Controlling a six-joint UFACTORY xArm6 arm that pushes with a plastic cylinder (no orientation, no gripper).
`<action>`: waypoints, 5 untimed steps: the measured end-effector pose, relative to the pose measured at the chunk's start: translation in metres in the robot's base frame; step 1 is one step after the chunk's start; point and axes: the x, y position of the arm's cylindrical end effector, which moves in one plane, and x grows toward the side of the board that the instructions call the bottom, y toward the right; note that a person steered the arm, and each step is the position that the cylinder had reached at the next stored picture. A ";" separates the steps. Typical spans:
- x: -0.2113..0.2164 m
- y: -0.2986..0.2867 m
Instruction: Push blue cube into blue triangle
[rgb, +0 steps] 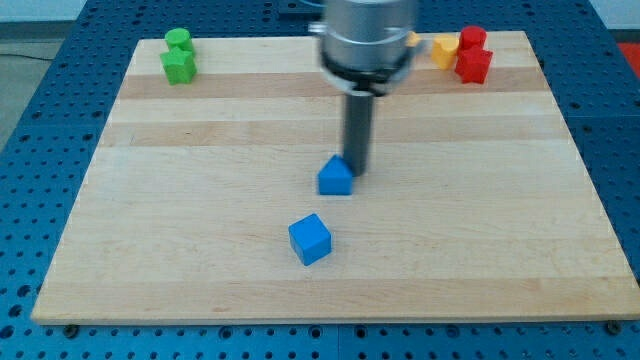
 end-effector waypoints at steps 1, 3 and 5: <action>0.027 0.000; 0.049 -0.049; -0.007 -0.152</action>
